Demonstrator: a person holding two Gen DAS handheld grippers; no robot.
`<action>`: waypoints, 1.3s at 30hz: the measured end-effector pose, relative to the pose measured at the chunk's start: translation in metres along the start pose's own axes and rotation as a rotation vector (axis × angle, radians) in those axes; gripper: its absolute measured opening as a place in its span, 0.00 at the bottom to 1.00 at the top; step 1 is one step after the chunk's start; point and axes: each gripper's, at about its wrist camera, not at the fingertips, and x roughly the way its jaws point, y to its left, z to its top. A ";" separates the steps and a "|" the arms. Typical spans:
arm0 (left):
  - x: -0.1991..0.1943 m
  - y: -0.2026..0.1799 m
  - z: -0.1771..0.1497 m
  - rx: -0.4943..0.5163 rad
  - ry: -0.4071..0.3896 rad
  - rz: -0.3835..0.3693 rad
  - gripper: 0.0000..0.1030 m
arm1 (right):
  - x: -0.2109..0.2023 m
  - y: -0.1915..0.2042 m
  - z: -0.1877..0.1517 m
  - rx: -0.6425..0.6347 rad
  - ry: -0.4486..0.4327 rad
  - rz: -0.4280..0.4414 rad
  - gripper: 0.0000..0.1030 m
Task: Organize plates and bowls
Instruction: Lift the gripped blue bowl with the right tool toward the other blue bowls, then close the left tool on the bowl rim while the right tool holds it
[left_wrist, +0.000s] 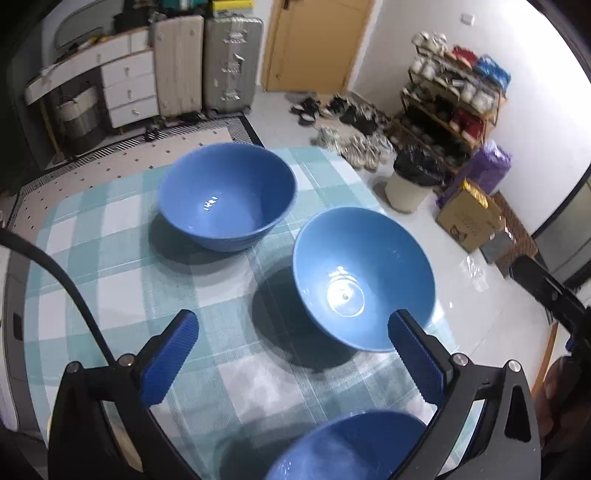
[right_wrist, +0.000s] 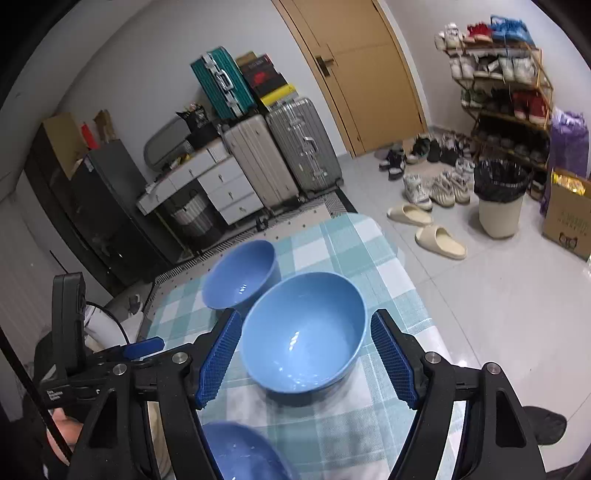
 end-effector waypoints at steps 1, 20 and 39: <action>0.006 -0.001 0.001 0.003 0.016 0.000 1.00 | 0.009 -0.004 0.004 0.005 0.015 -0.009 0.72; 0.096 -0.014 0.022 -0.080 0.152 -0.051 1.00 | 0.142 -0.053 0.003 0.016 0.281 -0.075 0.63; 0.110 -0.019 0.027 -0.084 0.154 -0.098 0.88 | 0.188 -0.065 -0.010 0.047 0.414 -0.105 0.22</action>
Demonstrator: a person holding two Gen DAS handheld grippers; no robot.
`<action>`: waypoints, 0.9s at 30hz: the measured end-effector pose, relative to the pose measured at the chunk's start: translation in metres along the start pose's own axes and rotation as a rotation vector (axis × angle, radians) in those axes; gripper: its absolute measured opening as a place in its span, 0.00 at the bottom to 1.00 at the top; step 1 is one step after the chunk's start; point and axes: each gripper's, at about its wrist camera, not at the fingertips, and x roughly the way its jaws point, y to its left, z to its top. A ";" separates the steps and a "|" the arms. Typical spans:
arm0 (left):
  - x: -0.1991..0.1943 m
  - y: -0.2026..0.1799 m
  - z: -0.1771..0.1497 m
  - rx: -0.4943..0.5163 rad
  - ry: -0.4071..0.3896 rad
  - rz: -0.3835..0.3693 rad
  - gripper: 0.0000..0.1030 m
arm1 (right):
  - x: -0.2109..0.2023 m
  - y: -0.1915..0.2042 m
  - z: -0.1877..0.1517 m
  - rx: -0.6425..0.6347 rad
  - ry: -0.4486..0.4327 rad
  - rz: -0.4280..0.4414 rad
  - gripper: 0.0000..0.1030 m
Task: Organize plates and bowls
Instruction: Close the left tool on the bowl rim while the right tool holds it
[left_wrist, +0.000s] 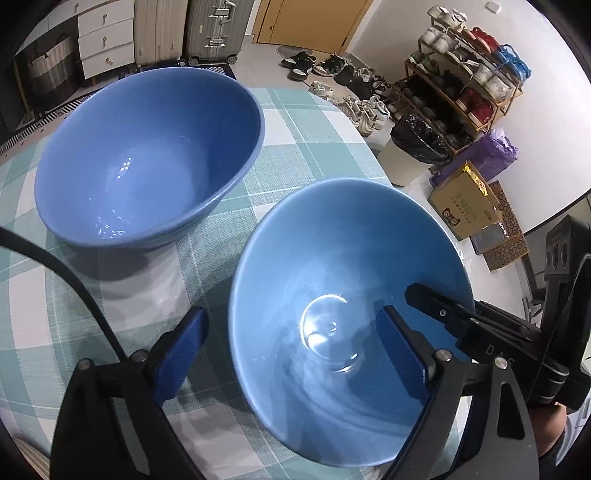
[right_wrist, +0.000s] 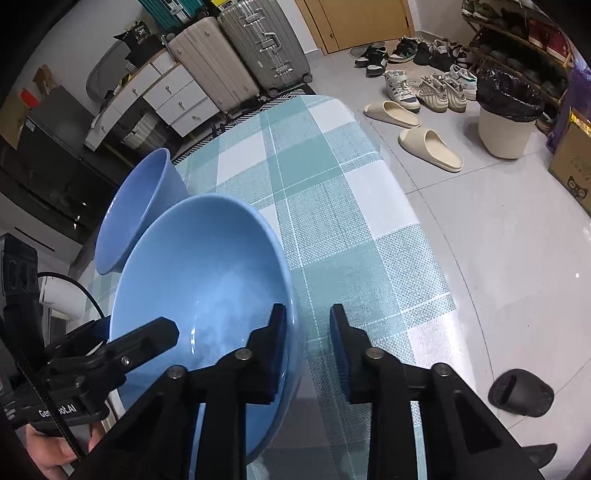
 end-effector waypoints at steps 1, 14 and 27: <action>0.000 0.000 -0.001 0.001 -0.004 0.006 0.88 | 0.001 0.000 0.000 0.000 0.002 0.001 0.22; 0.014 0.002 -0.003 0.006 0.079 0.003 0.27 | 0.004 0.010 -0.003 -0.032 0.016 -0.021 0.07; 0.017 0.013 -0.006 -0.033 0.130 -0.026 0.14 | 0.004 0.010 -0.004 -0.037 0.021 -0.045 0.05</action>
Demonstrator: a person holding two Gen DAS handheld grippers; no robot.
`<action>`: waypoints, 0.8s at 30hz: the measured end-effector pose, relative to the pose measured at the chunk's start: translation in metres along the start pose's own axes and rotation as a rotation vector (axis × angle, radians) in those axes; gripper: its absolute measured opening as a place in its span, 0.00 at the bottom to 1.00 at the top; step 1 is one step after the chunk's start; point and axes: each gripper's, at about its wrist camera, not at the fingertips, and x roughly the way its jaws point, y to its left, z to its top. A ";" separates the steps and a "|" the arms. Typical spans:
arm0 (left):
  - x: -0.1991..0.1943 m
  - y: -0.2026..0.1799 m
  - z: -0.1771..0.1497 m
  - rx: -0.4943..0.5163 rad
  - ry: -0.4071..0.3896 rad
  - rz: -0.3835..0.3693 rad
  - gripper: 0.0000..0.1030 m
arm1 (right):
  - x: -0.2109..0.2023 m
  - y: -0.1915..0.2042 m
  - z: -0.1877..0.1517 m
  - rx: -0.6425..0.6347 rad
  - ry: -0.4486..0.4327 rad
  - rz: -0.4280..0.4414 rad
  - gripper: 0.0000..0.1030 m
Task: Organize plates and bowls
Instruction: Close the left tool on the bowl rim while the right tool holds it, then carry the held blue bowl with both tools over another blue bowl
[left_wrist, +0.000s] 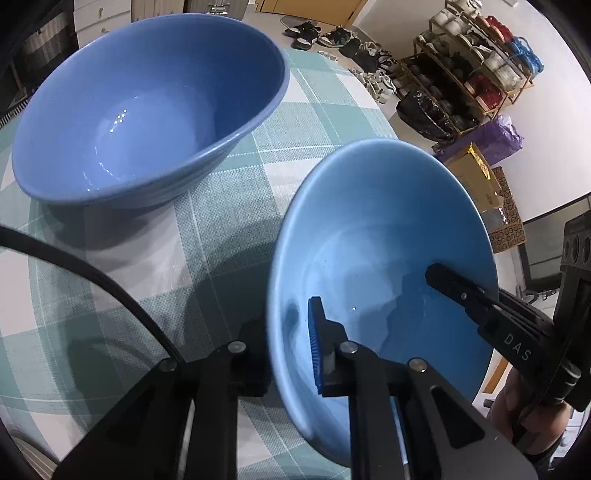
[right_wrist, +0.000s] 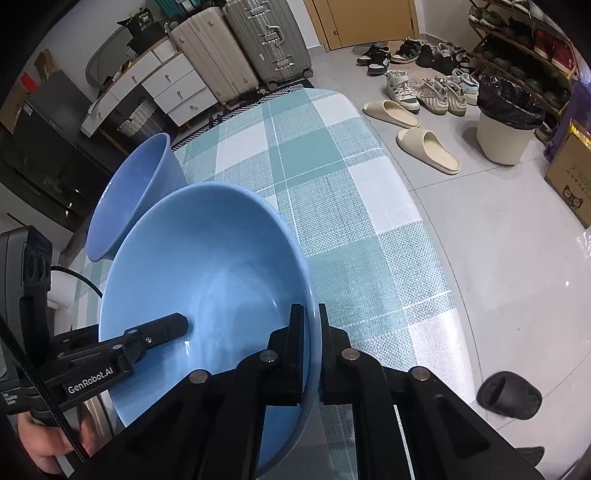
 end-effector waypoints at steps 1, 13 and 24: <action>-0.001 0.000 0.000 -0.002 0.001 0.000 0.14 | 0.000 0.000 0.000 0.002 0.002 0.002 0.05; -0.008 -0.002 -0.004 -0.012 -0.010 0.009 0.14 | -0.005 -0.002 -0.002 0.013 -0.002 0.003 0.05; -0.012 -0.002 -0.003 -0.036 0.000 -0.006 0.14 | -0.009 -0.002 -0.002 0.024 0.003 0.008 0.05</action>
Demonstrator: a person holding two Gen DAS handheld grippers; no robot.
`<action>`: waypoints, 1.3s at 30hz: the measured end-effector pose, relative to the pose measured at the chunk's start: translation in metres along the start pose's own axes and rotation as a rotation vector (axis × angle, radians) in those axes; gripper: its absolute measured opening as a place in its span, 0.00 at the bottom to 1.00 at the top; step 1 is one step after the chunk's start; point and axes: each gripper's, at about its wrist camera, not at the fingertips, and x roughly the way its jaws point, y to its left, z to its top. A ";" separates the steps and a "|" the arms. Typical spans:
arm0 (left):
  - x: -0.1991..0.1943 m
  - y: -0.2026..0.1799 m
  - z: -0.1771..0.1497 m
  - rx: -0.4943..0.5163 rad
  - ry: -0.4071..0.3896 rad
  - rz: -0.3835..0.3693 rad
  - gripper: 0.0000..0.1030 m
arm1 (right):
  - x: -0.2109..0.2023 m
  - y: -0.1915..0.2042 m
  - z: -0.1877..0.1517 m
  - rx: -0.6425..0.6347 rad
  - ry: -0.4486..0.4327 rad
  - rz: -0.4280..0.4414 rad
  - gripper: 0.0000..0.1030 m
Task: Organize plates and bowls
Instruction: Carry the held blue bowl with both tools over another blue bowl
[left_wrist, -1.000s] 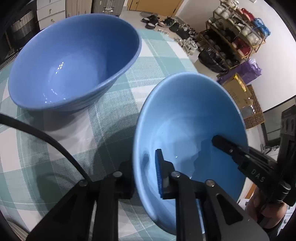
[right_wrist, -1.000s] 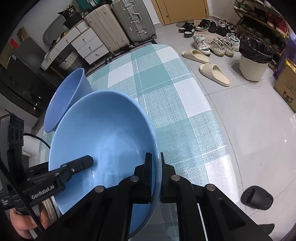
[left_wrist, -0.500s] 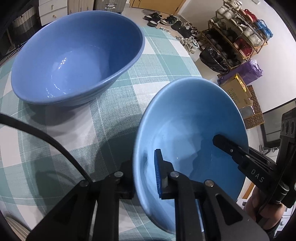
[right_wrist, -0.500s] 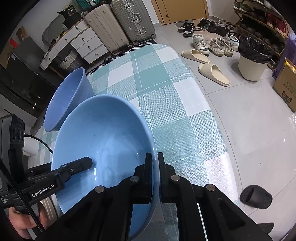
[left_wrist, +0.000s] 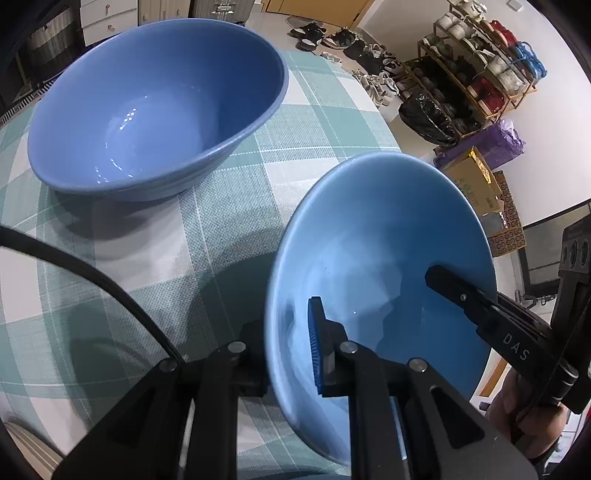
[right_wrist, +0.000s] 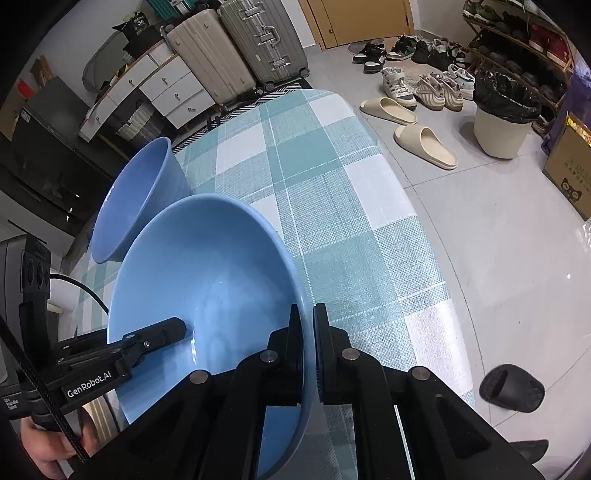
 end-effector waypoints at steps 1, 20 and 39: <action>-0.001 0.001 0.000 -0.008 -0.004 -0.006 0.14 | -0.001 0.001 0.000 0.001 -0.002 0.001 0.05; -0.050 -0.011 -0.016 0.014 -0.069 0.028 0.14 | -0.052 0.026 -0.012 -0.021 -0.061 0.024 0.05; -0.111 0.002 -0.073 0.001 -0.153 0.032 0.14 | -0.116 0.071 -0.060 -0.071 -0.115 0.027 0.05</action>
